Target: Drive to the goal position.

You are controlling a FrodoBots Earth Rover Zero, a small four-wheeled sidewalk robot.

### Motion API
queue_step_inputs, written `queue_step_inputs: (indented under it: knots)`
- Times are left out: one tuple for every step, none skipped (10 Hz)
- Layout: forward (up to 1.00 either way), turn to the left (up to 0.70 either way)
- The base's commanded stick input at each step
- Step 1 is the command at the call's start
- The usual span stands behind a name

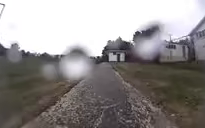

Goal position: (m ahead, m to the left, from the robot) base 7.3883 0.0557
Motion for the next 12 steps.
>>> queue_step_inputs:
  knots:
    - [0.85, 0.0]
    - [0.85, 0.0]
    - [0.85, 0.0]
    - [0.85, 0.0]
    - [0.85, 0.0]
    - [0.85, 0.0]
    - [0.85, 0.0]
    - [0.85, 0.0]
    - [0.85, 0.0]
    - [0.85, 0.0]
    - [0.85, 0.0]
    - [0.85, -0.13]
